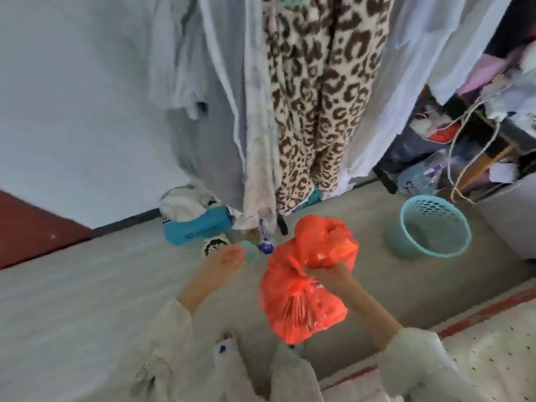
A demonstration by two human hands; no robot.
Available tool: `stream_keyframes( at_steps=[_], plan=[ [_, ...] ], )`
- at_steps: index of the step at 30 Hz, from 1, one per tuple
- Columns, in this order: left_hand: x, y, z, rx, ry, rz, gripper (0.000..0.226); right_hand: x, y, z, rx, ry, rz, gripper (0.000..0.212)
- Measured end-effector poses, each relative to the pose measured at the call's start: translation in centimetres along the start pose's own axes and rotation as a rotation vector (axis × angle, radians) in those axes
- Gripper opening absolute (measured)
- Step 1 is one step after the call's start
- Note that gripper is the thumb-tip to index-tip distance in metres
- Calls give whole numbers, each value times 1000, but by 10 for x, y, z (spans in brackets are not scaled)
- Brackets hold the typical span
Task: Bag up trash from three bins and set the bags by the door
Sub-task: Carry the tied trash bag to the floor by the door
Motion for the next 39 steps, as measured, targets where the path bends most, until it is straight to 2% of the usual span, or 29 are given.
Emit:
stream_keyframes(
  at_steps=[6,13,16,18,22,25,29,33,36,39],
  plan=[
    [90,-118,47,-259,-102,167,15,55,143,39,307,-152,218,22],
    [215,-281,108,-536,-177,305,23,122,343,119,521,-300,349,7],
    [273,-348,136,-626,-222,357,21,138,433,158,601,-308,378,14],
    [310,-390,153,-714,-254,396,20,153,489,181,617,-311,382,27],
    [368,-463,177,-863,-301,498,18,195,592,224,675,-379,413,33],
    [399,-508,187,-942,-331,560,20,225,669,252,772,-365,421,33],
    [441,-563,189,-1008,-369,603,24,250,762,284,899,-373,468,17],
    [501,-652,174,-1105,-422,637,29,275,881,303,993,-385,531,10],
    [539,-720,159,-1170,-468,683,33,297,970,311,1025,-419,598,22],
    [561,-780,148,-1167,-508,718,23,325,1041,323,1032,-393,662,31]
  ],
)
Point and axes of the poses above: each hand's wrist, its own z-axis away from the middle knuckle, its own y-axis out of the palm, x = y × z, the point moved 2 cm from there along -z, towards the middle knuckle, and after that the axes turned 8 degrees about -x, right-handed, at the moved point
